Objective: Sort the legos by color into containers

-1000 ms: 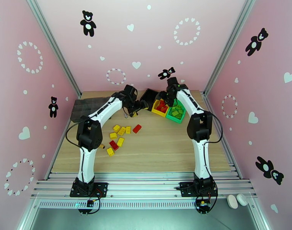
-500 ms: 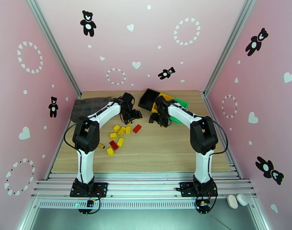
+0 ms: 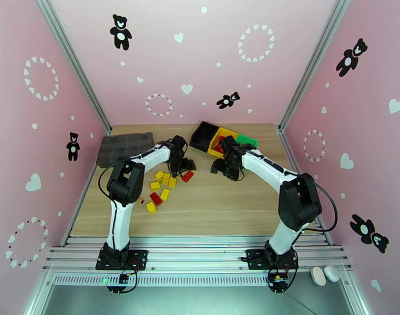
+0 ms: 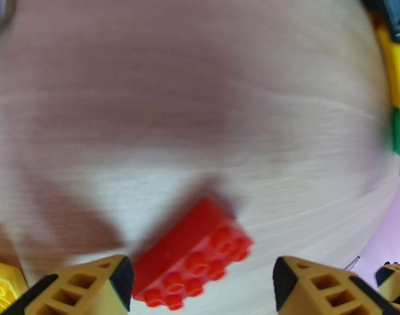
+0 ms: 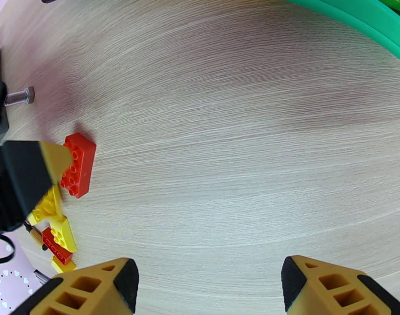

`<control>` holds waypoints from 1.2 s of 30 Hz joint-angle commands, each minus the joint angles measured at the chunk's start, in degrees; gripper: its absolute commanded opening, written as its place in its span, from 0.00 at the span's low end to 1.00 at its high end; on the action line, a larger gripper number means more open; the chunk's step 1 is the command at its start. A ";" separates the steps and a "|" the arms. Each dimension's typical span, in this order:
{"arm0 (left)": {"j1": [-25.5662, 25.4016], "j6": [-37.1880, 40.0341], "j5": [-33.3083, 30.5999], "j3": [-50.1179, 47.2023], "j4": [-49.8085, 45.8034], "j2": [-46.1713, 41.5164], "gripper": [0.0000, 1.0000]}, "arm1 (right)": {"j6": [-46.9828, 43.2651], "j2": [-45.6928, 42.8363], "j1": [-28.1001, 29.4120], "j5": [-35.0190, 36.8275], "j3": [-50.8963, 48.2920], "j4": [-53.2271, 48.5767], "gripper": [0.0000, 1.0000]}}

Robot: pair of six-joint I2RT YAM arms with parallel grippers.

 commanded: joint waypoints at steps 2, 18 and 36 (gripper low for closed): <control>-0.93 -1.84 4.98 -4.50 4.85 -1.68 0.76 | 0.99 -1.19 0.62 0.93 -0.69 0.34 0.76; -2.93 -7.33 9.45 -12.19 10.21 -12.95 0.78 | 1.61 3.33 2.40 0.94 2.38 0.45 0.78; 12.01 -5.84 0.41 -28.32 4.50 -32.99 0.87 | -13.11 25.83 14.46 5.24 27.08 -13.47 0.76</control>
